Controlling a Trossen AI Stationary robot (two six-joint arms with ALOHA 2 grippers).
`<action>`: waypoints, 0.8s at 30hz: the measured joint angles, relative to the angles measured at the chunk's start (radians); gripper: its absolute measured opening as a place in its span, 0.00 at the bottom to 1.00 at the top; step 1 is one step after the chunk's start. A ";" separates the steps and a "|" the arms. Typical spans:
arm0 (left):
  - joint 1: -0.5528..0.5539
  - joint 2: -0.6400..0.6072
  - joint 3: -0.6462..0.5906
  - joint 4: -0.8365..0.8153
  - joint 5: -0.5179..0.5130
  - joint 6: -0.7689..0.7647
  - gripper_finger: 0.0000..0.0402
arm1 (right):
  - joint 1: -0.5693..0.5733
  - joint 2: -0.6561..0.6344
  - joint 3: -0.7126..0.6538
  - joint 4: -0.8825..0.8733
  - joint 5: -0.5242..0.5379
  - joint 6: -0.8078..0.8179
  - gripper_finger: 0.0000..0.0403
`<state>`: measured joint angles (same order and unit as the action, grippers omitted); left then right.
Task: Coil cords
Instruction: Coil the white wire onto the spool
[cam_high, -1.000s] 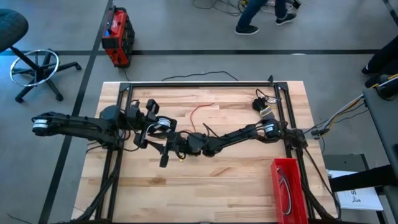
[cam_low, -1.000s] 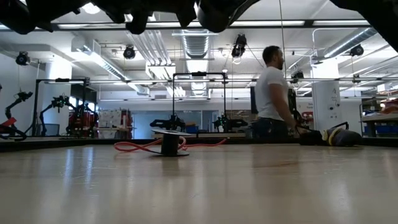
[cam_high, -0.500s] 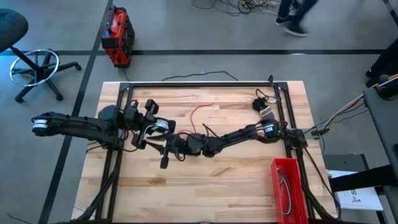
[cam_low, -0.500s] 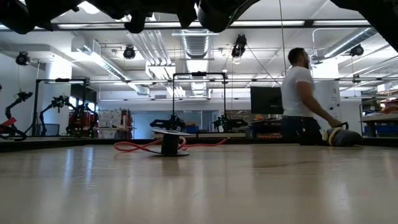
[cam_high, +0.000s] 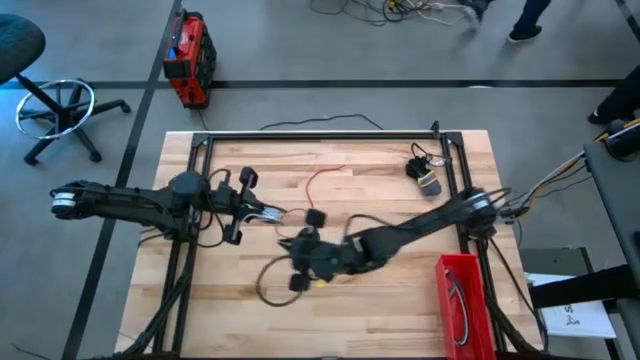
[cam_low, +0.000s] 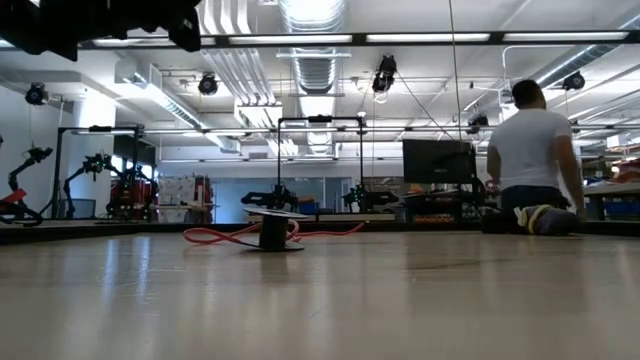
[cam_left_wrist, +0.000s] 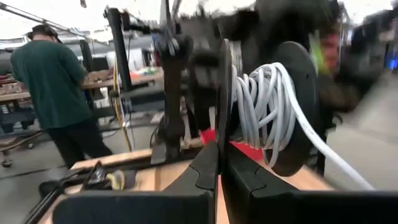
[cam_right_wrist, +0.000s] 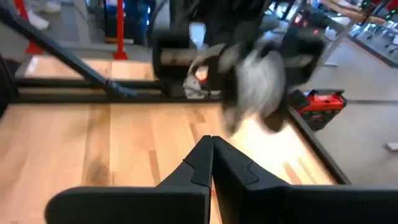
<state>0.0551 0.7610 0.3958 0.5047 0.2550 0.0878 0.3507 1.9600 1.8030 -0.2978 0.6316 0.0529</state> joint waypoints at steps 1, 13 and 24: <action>0.000 0.001 0.000 -0.021 0.000 0.027 0.00 | 0.008 -0.030 0.000 -0.045 0.002 0.018 0.01; 0.000 0.005 0.000 -0.113 -0.008 0.166 0.00 | -0.040 -0.126 0.001 -0.093 -0.097 -0.130 0.00; 0.001 0.055 0.002 -0.113 -0.038 0.164 0.00 | -0.114 -0.085 -0.001 -0.051 -0.250 -0.180 0.00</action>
<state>0.0559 0.8158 0.3977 0.3913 0.2171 0.2518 0.2372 1.8749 1.8023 -0.3489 0.3812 -0.1268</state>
